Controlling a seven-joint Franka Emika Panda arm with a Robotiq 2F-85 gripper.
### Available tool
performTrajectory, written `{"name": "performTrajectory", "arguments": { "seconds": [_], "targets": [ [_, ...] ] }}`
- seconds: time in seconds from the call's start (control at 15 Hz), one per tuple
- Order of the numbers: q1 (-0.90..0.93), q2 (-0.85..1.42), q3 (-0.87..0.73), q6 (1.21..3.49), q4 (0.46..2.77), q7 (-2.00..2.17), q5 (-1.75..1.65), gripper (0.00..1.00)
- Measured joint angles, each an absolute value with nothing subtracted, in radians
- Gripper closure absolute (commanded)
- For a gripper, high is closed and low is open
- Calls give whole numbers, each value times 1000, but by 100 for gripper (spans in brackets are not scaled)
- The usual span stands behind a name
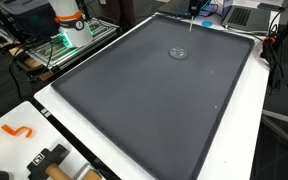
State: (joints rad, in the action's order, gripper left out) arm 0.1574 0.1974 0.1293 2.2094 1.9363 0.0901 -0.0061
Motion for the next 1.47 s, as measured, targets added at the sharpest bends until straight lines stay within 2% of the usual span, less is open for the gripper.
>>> {"name": "performTrajectory", "arguments": {
  "seconds": [0.4, 0.47, 0.87, 0.93, 1.47],
  "targets": [
    [157, 176, 129, 2183, 1934, 75, -6, 97],
    [157, 175, 129, 2181, 1934, 73, -6, 87],
    [157, 175, 129, 2176, 1930, 72, -6, 87],
    [157, 175, 129, 2176, 1930, 72, -6, 97],
    [204, 197, 144, 2114, 1882, 135, -111, 97]
  ]
}}
